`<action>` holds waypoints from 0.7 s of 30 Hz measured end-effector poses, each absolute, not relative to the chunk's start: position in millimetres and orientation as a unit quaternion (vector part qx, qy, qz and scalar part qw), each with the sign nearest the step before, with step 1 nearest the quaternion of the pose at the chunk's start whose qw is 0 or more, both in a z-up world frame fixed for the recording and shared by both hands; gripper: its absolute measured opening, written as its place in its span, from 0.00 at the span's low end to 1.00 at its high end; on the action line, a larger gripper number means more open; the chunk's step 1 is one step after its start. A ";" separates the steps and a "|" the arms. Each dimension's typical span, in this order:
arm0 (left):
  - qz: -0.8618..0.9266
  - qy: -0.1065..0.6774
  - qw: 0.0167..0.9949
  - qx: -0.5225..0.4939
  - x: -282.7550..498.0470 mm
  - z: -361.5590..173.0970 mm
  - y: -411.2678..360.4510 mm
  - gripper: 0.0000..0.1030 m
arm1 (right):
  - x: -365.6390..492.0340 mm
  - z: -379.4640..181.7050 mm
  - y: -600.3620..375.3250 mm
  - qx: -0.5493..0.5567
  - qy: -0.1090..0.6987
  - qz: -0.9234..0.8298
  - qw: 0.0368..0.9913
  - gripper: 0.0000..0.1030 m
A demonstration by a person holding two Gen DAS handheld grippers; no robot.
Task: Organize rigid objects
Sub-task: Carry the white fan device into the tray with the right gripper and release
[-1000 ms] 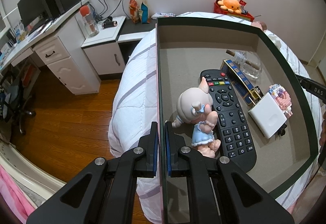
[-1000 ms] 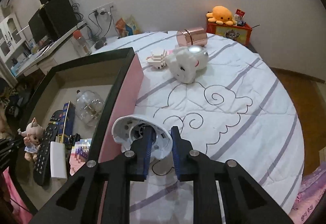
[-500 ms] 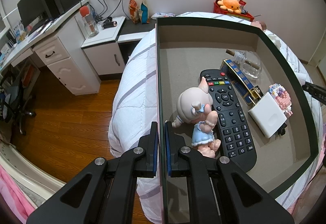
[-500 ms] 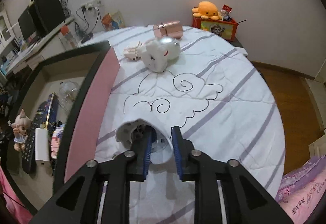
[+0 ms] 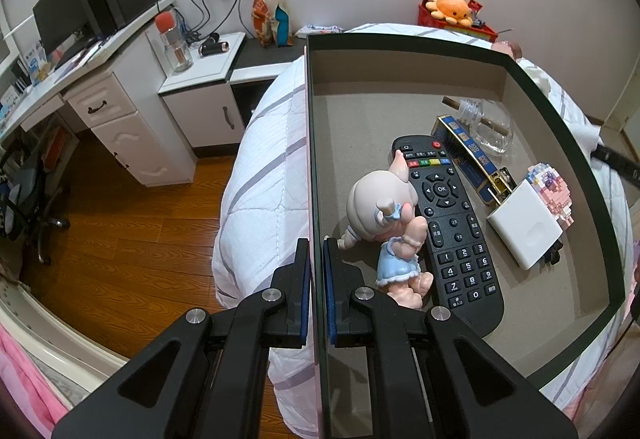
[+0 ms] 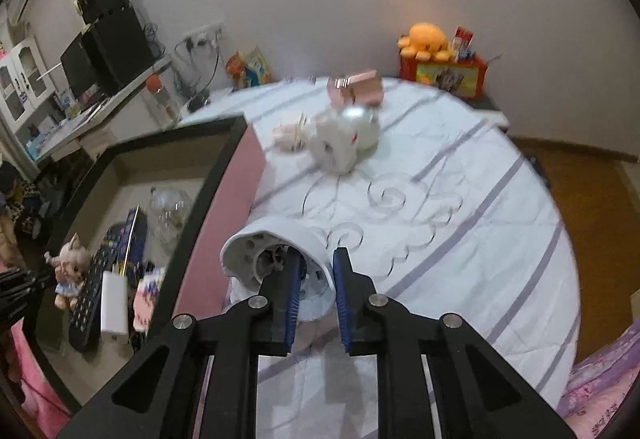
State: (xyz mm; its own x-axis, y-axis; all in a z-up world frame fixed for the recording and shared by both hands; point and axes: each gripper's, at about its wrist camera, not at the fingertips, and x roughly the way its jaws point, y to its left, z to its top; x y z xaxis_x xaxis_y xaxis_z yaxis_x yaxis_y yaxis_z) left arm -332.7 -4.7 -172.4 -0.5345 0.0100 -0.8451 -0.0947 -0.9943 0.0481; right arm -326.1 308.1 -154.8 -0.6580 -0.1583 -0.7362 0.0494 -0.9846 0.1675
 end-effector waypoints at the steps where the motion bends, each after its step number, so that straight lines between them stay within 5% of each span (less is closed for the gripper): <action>1: 0.875 0.043 0.030 -0.481 -332.0 -172.6 -4.8 0.06 | -326.8 -152.2 308.0 0.408 -0.067 -0.909 0.056 0.15; 11: 0.875 0.041 0.031 -0.481 -332.5 -172.9 -3.6 0.06 | -331.2 -99.0 260.0 0.342 -0.037 -0.934 0.093 0.15; 21: 0.875 0.041 0.034 -0.481 -333.4 -172.9 -1.9 0.06 | -348.8 -135.2 195.0 0.409 0.061 -0.905 0.101 0.15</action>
